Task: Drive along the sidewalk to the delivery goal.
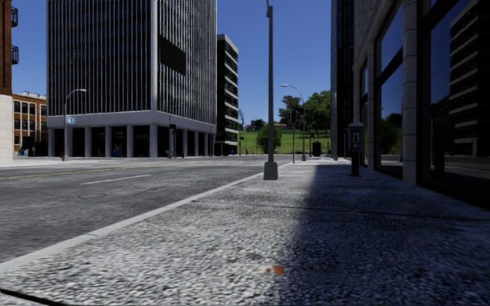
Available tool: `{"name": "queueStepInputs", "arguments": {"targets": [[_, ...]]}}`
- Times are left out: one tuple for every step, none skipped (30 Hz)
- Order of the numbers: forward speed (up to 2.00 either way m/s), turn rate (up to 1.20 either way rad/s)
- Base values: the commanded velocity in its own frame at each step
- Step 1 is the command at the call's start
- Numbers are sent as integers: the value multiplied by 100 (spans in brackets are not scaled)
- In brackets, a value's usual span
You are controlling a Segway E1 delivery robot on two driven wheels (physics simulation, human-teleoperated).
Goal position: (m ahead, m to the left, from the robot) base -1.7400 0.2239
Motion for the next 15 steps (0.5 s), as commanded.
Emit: {"name": "queueStepInputs", "arguments": {"targets": [[0, 0], [0, 0], [0, 0], [0, 0], [0, 0], [0, 0], [0, 0], [0, 0], [0, 0], [0, 0], [0, 0], [0, 0], [0, 0], [0, 0], [0, 0]]}}
